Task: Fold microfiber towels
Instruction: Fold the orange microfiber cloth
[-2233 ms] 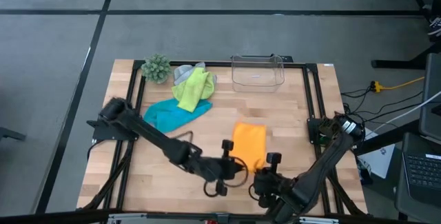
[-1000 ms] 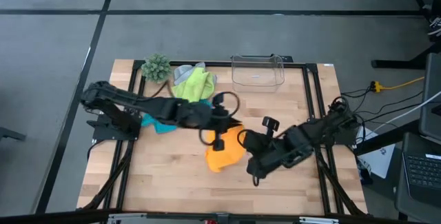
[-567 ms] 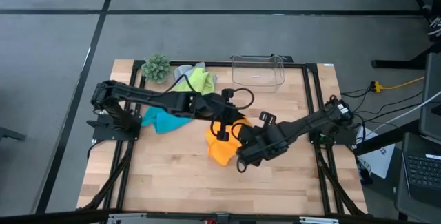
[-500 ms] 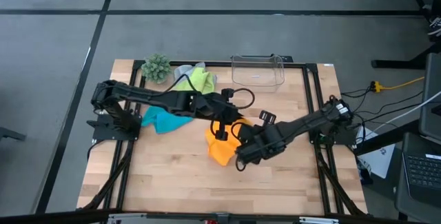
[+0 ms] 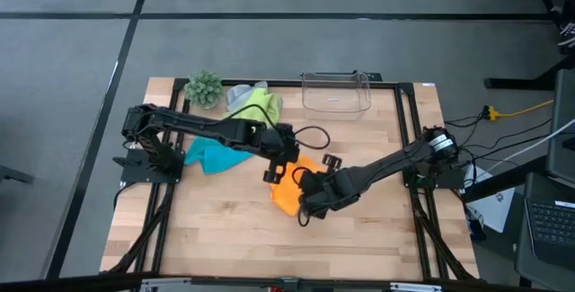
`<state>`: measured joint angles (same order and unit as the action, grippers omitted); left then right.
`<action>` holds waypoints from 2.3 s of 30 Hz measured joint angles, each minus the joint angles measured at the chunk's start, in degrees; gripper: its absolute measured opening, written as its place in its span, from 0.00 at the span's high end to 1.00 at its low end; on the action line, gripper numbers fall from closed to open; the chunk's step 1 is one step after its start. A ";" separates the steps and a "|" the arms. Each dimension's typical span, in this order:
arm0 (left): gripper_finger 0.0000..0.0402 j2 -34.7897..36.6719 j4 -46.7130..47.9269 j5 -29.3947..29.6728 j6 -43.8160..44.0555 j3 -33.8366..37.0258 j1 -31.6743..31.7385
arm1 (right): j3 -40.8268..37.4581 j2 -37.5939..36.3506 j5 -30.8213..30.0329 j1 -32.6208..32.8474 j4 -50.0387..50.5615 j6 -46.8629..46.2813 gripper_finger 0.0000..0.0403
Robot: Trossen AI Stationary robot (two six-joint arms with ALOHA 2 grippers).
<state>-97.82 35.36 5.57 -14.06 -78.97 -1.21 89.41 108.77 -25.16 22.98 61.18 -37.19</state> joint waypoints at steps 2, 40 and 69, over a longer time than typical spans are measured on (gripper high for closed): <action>1.00 0.00 2.28 -0.63 0.02 0.97 -0.55 | -1.64 0.04 -0.23 0.09 -4.17 0.20 0.99; 0.76 0.04 6.15 -2.67 9.55 9.28 -5.43 | -15.63 0.04 18.54 0.65 -39.38 2.70 0.80; 0.72 19.16 41.82 -0.80 37.75 6.30 -13.98 | -15.59 0.04 4.63 4.49 -42.59 13.56 0.79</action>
<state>-78.66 77.18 4.77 23.68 -72.66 -15.19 73.82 108.81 -20.53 27.47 18.59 -23.64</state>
